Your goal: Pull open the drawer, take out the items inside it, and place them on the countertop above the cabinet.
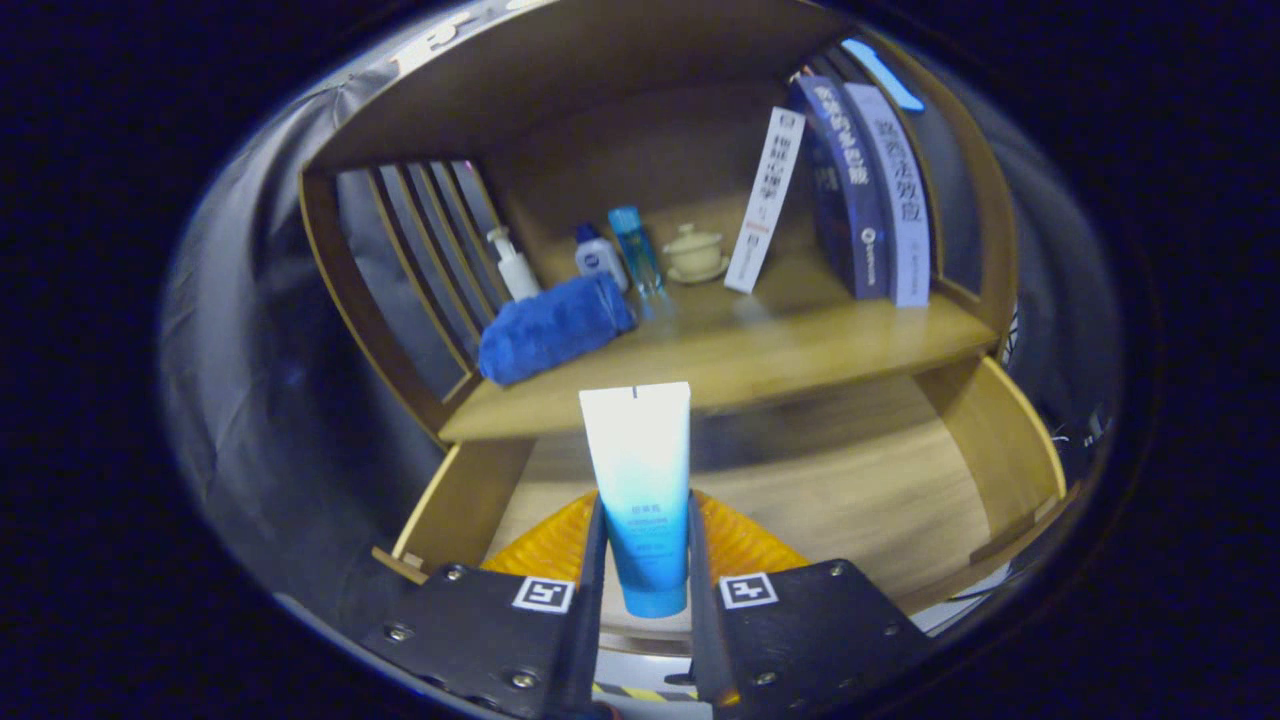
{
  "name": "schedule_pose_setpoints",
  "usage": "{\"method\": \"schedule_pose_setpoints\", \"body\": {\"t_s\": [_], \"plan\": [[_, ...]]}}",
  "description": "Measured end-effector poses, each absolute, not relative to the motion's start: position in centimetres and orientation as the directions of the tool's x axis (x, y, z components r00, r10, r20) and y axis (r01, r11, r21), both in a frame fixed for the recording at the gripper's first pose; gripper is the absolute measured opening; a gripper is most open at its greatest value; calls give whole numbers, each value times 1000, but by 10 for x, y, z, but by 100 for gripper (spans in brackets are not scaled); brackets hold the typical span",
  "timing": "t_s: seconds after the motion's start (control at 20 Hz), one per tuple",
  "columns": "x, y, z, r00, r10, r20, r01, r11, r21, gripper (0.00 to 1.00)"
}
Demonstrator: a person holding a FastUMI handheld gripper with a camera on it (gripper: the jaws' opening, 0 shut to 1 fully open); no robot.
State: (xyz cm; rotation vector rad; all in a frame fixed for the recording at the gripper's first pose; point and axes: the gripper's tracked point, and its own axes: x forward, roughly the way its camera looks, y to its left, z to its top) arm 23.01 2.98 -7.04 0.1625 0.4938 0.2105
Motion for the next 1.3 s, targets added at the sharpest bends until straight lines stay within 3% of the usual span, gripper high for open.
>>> {"method": "schedule_pose_setpoints", "body": {"t_s": [0.3,0.45,1.3], "plan": [[240,32,4,932,257,-256,-197,951,239,38],[257,34,26,947,240,-216,-191,956,223,38],[403,44,-45,940,60,-337,-9,989,151,38]]}}
